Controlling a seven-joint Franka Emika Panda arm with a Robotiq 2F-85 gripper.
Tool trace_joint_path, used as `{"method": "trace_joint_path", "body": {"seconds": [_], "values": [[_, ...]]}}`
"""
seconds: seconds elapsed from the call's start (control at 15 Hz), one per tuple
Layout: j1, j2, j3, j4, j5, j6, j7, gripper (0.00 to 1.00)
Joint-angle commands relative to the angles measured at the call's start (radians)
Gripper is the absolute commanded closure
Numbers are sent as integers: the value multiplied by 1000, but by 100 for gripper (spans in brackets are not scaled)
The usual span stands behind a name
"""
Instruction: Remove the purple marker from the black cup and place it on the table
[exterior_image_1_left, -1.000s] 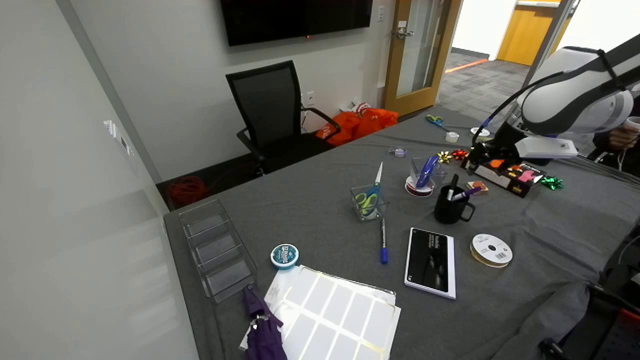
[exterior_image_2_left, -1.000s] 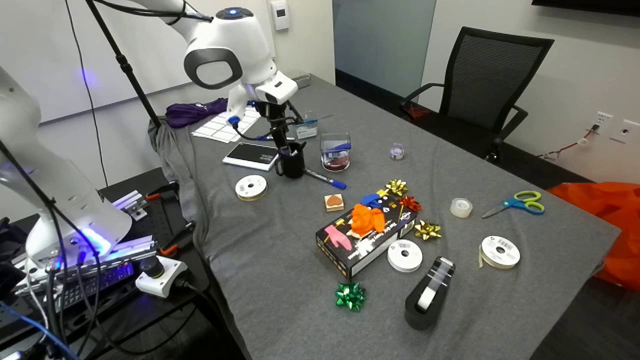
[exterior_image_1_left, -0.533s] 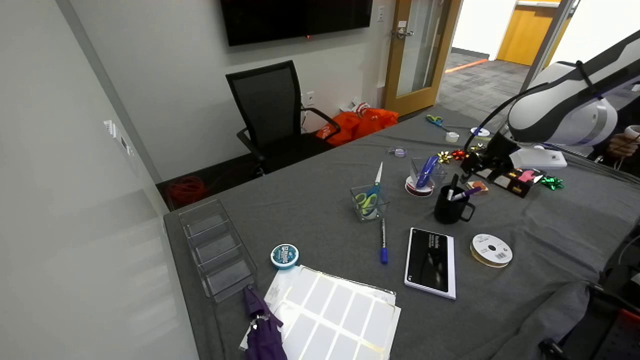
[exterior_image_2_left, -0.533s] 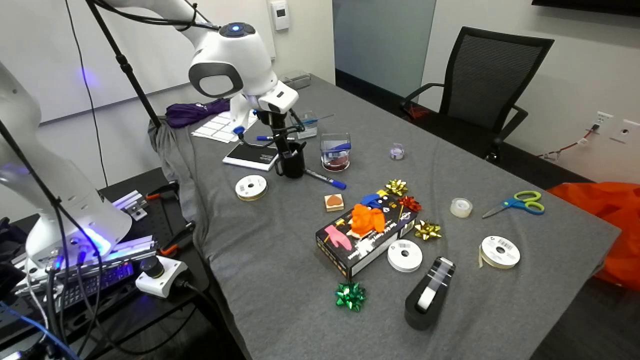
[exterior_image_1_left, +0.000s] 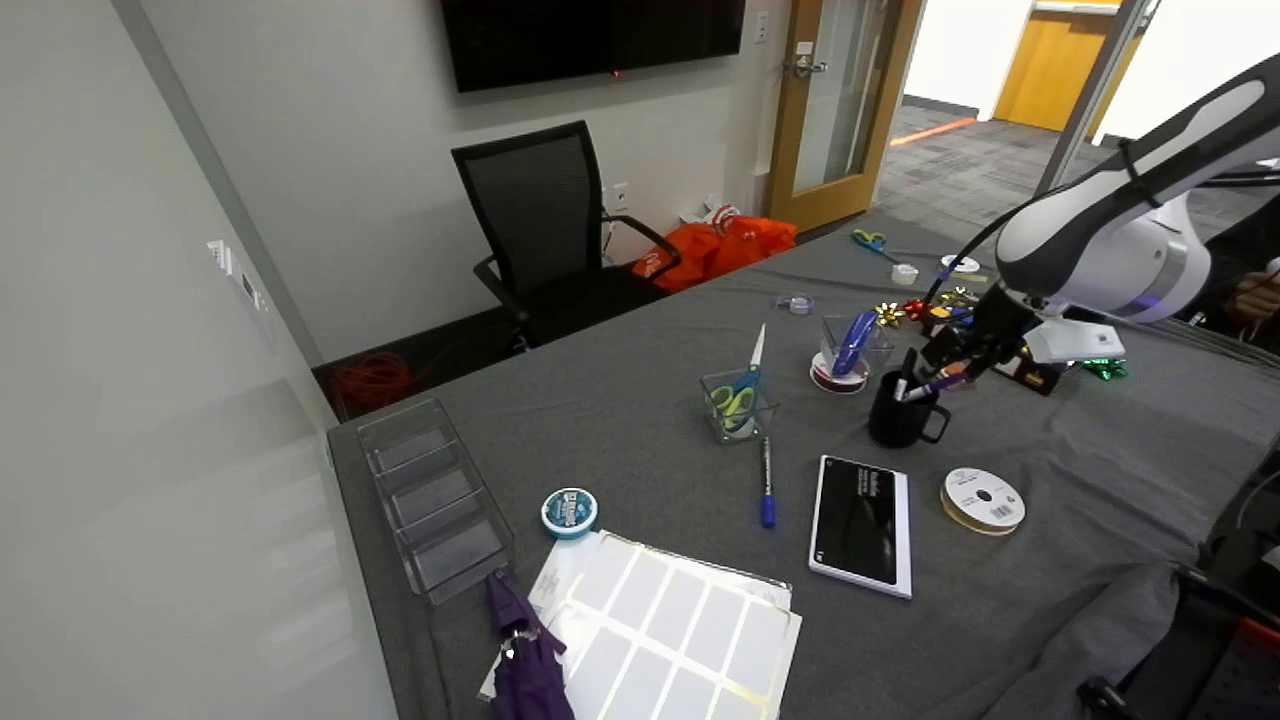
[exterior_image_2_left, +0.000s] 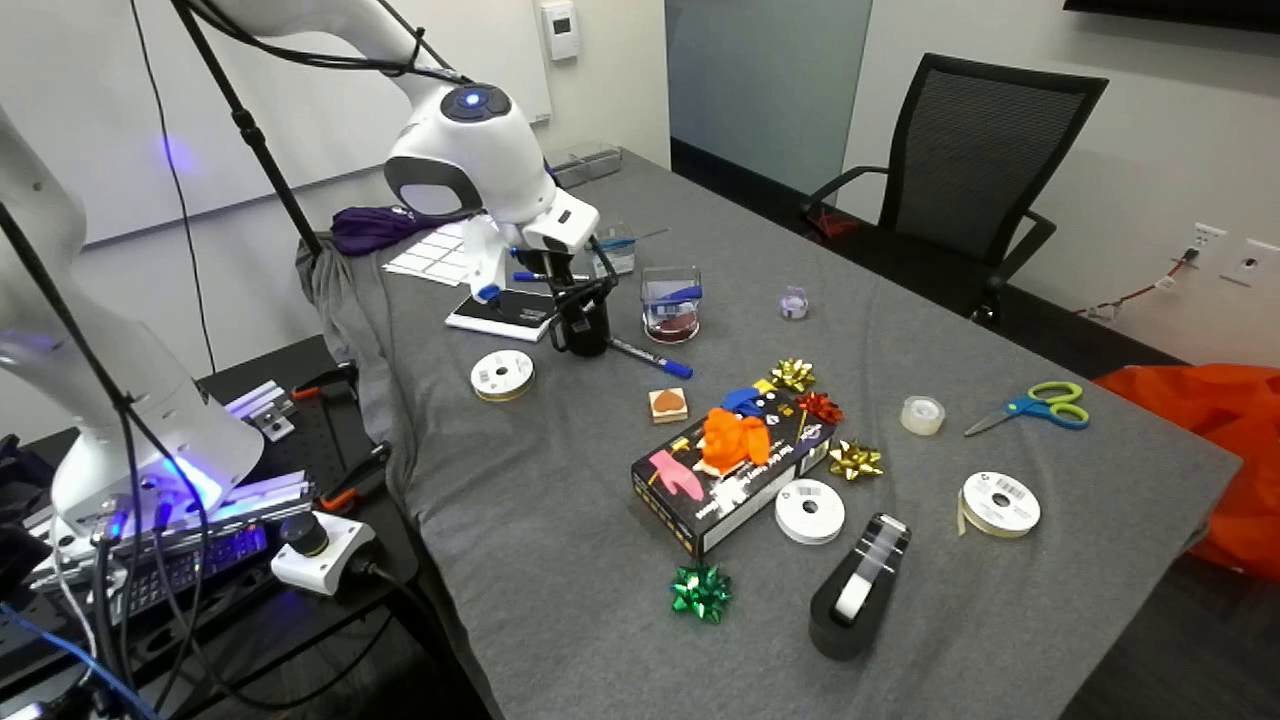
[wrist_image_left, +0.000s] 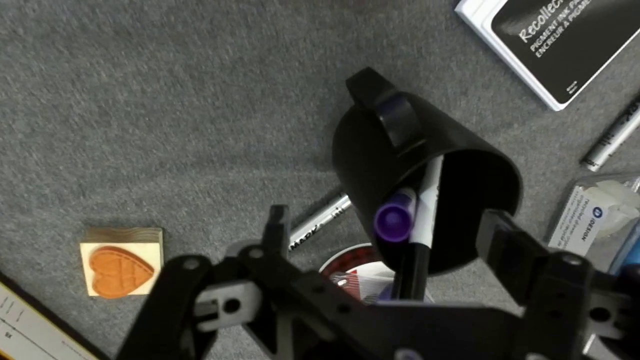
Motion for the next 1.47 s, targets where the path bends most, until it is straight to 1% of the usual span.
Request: {"method": "trace_joint_path", "body": {"seconds": [0.0, 0.4, 0.6, 0.73, 0.8, 1.0, 1.2, 1.4], "values": [[-57, 15, 52, 1, 110, 17, -151, 34], [-85, 16, 74, 0, 252, 12, -317, 77], [-94, 11, 83, -1, 325, 2, -393, 97], [-94, 8, 84, -2, 368, -4, -433, 99], [-94, 6, 82, -3, 384, -9, -449, 96], [-91, -1, 77, -8, 421, -14, -484, 96], [-81, -15, 70, -21, 425, -6, -471, 96], [-71, -55, 70, -49, 418, -7, -449, 96]]}}
